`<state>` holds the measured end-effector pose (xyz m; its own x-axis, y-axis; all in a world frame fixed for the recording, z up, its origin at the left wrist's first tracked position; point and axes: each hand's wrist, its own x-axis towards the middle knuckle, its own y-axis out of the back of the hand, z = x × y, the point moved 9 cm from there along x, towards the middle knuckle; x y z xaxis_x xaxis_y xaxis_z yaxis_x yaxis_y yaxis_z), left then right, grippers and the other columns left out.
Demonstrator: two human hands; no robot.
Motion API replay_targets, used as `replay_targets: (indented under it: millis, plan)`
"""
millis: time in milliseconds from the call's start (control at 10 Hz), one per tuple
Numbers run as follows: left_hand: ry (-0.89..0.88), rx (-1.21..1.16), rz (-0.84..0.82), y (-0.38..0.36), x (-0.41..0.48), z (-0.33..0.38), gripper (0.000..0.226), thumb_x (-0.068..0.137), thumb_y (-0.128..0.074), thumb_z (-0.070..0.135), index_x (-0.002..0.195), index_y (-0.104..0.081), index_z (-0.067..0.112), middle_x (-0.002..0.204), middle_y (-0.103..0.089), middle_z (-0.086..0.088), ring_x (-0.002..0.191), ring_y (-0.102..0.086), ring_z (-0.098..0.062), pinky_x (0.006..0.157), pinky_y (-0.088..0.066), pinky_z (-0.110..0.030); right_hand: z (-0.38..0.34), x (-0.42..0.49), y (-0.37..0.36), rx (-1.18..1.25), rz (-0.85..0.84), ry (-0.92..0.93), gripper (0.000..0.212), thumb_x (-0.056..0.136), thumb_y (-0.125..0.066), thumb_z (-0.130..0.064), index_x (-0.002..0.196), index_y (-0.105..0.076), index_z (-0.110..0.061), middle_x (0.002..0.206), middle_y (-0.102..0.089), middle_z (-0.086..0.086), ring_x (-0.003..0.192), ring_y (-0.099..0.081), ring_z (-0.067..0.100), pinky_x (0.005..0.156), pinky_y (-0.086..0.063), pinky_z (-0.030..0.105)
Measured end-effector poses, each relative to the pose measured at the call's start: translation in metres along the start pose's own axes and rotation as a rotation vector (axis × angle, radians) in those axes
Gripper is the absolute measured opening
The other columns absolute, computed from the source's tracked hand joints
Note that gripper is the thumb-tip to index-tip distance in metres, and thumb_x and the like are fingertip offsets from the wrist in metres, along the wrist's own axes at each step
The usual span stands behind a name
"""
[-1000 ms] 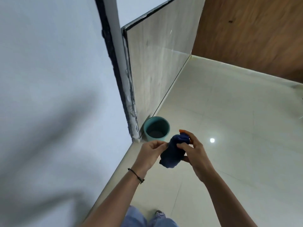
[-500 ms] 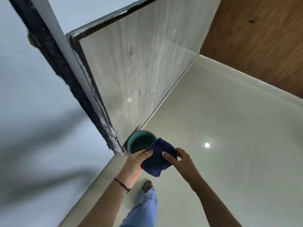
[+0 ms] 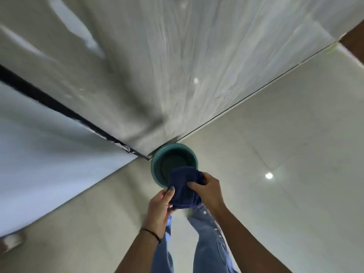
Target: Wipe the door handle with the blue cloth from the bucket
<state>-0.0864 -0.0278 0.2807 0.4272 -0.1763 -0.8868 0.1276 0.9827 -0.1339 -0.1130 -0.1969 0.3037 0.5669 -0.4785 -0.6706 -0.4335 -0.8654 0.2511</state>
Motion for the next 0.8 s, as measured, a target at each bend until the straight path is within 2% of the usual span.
replay_targets:
  millis: [100,200,300,400,500,600,700,800]
  plan:
    - [0.016,-0.030,0.088,-0.008,0.071,-0.023,0.025,0.095,-0.056,0.018,0.114,-0.060,0.003,0.106,-0.067,-0.018,0.092,-0.064,-0.026,0.061,-0.056,-0.025,0.040,0.076,-0.017,0.051,-0.115,-0.061,0.026,0.075,-0.075,-0.003,0.095,-0.067,-0.017,0.085,-0.073,-0.004,0.065,-0.069,0.002,0.055,-0.053,0.014]
    - [-0.031,0.090,0.152,-0.005,0.142,-0.034,0.024,0.091,-0.062,0.011,0.112,-0.064,0.000,0.103,-0.069,-0.018,0.090,-0.066,-0.026,0.073,-0.058,-0.030,0.081,0.139,-0.033,0.012,-0.181,-0.098,0.029,0.073,-0.077,-0.003,0.094,-0.068,-0.021,0.088,-0.074,-0.004,0.075,-0.072,0.011,0.062,-0.059,0.024]
    - [-0.039,0.174,0.206,0.007,0.208,-0.055,0.023,0.086,-0.066,0.002,0.108,-0.064,-0.005,0.093,-0.070,-0.017,0.086,-0.065,-0.028,0.080,-0.055,-0.041,0.117,0.199,-0.054,-0.143,-0.239,-0.066,0.027,0.075,-0.073,0.000,0.098,-0.068,-0.013,0.097,-0.073,0.012,0.091,-0.069,0.030,0.080,-0.059,0.044]
    - [-0.008,0.201,0.233,0.023,0.279,-0.087,0.017,0.084,-0.068,0.000,0.100,-0.064,0.003,0.083,-0.068,-0.005,0.080,-0.064,-0.020,0.073,-0.054,-0.033,0.165,0.261,-0.086,-0.291,-0.281,-0.041,0.024,0.078,-0.071,-0.001,0.101,-0.067,-0.005,0.093,-0.071,0.014,0.090,-0.067,0.033,0.082,-0.057,0.047]
    - [-0.024,0.307,0.279,0.040,0.360,-0.114,0.009,0.083,-0.069,0.001,0.088,-0.064,0.006,0.090,-0.068,-0.012,0.091,-0.066,-0.030,0.088,-0.055,-0.042,0.220,0.319,-0.118,-0.357,-0.261,-0.061,0.023,0.079,-0.071,-0.001,0.102,-0.067,-0.003,0.092,-0.070,0.014,0.089,-0.065,0.031,0.085,-0.055,0.044]
    - [0.016,0.419,0.312,0.054,0.430,-0.139,0.004,0.083,-0.066,-0.001,0.086,-0.064,0.001,0.089,-0.064,-0.019,0.083,-0.062,-0.028,0.080,-0.053,-0.041,0.271,0.370,-0.144,-0.342,-0.241,-0.118,0.034,0.082,-0.068,0.003,0.115,-0.064,-0.001,0.110,-0.069,0.020,0.100,-0.064,0.031,0.091,-0.052,0.039]
    - [0.063,0.449,0.300,0.058,0.474,-0.158,0.006,0.085,-0.062,-0.001,0.083,-0.063,0.004,0.096,-0.063,-0.019,0.091,-0.062,-0.029,0.075,-0.049,-0.036,0.295,0.398,-0.161,-0.332,-0.265,-0.158,0.044,0.086,-0.059,0.010,0.129,-0.055,-0.001,0.125,-0.062,0.021,0.112,-0.059,0.033,0.098,-0.049,0.037]
    - [0.075,0.437,0.344,0.061,0.487,-0.168,0.026,0.088,-0.063,0.007,0.112,-0.063,-0.002,0.106,-0.066,-0.017,0.098,-0.063,-0.030,0.078,-0.048,-0.030,0.305,0.410,-0.168,-0.384,-0.240,-0.169,0.059,0.086,-0.055,0.010,0.141,-0.040,-0.006,0.137,-0.054,0.019,0.124,-0.052,0.033,0.107,-0.042,0.036]
